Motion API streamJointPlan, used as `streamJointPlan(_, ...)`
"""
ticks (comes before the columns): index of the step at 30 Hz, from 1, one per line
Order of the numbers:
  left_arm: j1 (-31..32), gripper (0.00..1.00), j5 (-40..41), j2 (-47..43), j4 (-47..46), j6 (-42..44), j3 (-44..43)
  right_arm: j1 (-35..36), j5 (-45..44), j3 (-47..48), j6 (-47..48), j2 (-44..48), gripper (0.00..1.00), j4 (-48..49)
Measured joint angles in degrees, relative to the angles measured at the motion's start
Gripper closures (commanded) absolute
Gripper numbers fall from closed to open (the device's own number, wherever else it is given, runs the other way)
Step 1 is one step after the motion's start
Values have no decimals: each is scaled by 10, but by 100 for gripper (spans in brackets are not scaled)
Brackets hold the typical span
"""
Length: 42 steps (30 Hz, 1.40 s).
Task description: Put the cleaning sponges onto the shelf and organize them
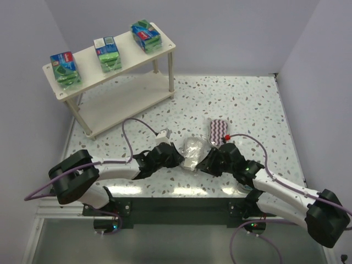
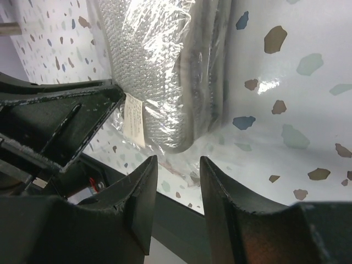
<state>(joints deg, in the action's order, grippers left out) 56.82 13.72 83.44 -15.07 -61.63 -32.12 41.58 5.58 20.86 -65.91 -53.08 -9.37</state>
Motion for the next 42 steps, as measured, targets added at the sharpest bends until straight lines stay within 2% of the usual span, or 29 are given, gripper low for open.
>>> streamJointPlan(3,0,100,-1,-1,-3,-3,2,0,0,0,3,12,59,-12)
streamJointPlan(10,0,100,18,-58,44,-3,15,0,-1,9,12,84,57,-80)
streamJointPlan(15,-7,100,61,-164,112,-2,18,0,-4,32,23,124,57,-125)
streamJointPlan(18,-33,100,89,-242,149,2,18,0,-5,40,30,139,57,-143)
streamJointPlan(23,-128,100,122,-344,204,24,13,0,-5,43,38,141,57,-166)
streamJointPlan(29,-240,100,148,-396,240,43,7,0,-5,45,46,134,57,-171)
streamJointPlan(33,-339,100,127,-399,235,60,7,0,-5,46,54,130,57,-171)
streamJointPlan(37,-462,100,67,-380,208,74,7,0,-5,46,58,130,56,-172)
streamJointPlan(42,-551,100,6,-335,158,88,8,0,-5,46,60,131,57,-172)
